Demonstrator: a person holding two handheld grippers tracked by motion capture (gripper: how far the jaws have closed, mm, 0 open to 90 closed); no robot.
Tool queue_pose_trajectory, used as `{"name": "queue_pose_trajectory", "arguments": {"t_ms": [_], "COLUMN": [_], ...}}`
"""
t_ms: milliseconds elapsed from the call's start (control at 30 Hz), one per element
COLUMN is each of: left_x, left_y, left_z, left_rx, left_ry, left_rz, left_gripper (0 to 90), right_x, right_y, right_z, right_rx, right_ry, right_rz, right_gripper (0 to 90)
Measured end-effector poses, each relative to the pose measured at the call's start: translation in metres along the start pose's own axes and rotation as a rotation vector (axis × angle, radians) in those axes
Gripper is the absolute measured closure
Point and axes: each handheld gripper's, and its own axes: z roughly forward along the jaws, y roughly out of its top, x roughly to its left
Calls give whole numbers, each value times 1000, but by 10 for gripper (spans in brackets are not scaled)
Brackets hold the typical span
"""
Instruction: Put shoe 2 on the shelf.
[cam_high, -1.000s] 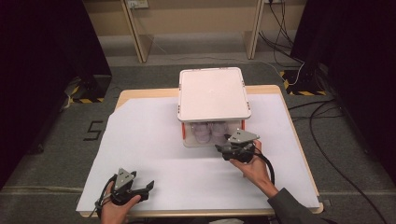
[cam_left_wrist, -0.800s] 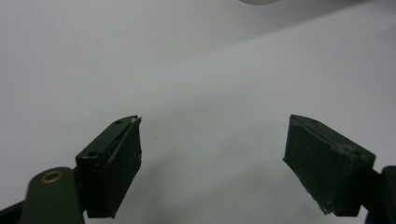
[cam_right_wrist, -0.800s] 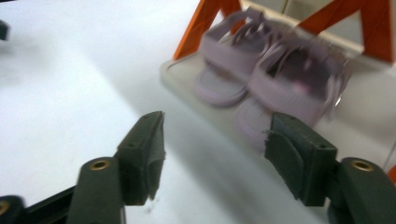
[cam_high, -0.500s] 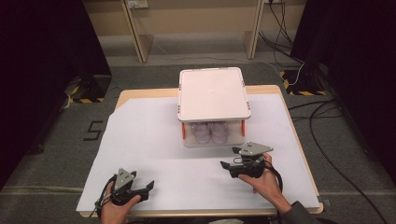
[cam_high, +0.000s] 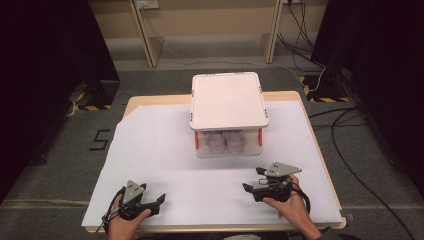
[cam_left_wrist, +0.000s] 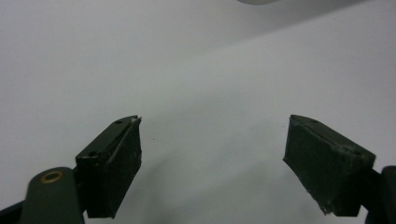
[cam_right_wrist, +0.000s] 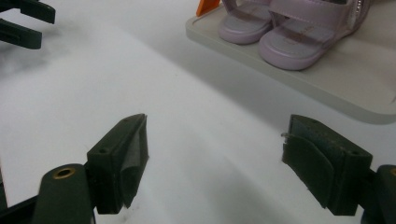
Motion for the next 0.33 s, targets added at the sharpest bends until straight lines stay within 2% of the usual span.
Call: {"name": "queue_pose_trajectory", "arguments": {"t_ms": [333], "left_x": [0], "left_y": [0], "left_z": [0], "left_rx": [4], "left_ry": [0], "left_rz": [2], "left_gripper": [184], "right_x": [-2], "right_y": [-10], "right_z": [-7], "right_rx": [15], "right_ry": [-21], "right_rz": [18], "right_gripper": [203]}}
